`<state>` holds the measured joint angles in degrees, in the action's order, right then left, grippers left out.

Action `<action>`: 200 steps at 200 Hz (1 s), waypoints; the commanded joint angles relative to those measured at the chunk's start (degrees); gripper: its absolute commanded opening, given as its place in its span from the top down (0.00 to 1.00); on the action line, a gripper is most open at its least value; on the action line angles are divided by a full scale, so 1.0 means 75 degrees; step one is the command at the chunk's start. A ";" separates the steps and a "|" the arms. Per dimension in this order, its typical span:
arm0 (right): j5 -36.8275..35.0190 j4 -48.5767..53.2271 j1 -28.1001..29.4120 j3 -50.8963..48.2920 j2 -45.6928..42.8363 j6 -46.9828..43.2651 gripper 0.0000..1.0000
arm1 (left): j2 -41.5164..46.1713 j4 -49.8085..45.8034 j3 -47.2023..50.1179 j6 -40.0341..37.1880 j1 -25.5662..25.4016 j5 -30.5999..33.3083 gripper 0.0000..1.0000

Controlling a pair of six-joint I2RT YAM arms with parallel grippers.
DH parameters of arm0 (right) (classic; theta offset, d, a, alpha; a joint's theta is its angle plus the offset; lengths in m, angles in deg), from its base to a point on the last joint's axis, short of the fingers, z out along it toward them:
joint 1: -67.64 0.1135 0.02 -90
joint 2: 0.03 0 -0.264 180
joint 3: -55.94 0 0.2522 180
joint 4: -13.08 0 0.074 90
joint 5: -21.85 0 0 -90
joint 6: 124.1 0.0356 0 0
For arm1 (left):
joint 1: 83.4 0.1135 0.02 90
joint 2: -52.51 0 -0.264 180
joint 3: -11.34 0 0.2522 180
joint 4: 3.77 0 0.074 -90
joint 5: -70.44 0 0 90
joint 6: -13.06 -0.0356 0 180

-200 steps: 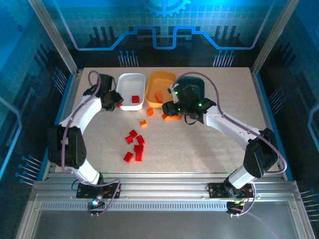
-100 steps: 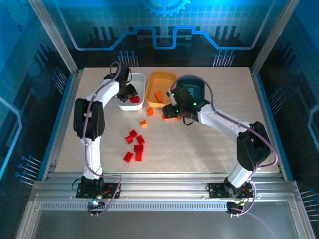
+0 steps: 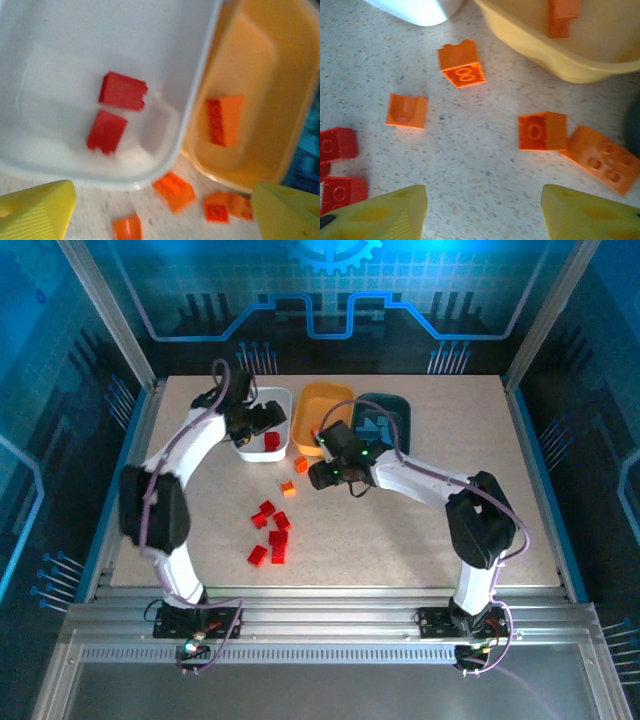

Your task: Sort the legos into containers by color

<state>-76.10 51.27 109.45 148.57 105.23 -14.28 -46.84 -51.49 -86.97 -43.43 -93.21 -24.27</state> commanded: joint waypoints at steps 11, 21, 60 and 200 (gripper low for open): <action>0.0128 -0.0037 0.0272 0.0765 0.0812 0.0504 0.35 | 0.2336 0.1192 0.2863 0.0213 -0.0017 -0.0251 0.01; 0.0201 0.0071 0.0368 0.1148 0.1186 0.0502 0.34 | 0.2979 0.1360 0.3805 0.0349 0.0006 -0.0105 0.01; 0.0391 0.0610 0.0538 0.2415 0.2533 0.0536 0.32 | 0.4929 0.1626 0.6227 0.0976 0.0192 -0.0091 0.01; -0.0076 0.1143 0.0849 0.3605 0.3978 0.0657 0.48 | 0.5872 0.1309 0.7072 0.1050 0.0440 -0.0110 0.01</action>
<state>-76.31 58.94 115.59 175.69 133.55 -9.41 -1.86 -42.48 -34.47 -35.67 -90.63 -24.81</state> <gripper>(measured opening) 0.556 0.990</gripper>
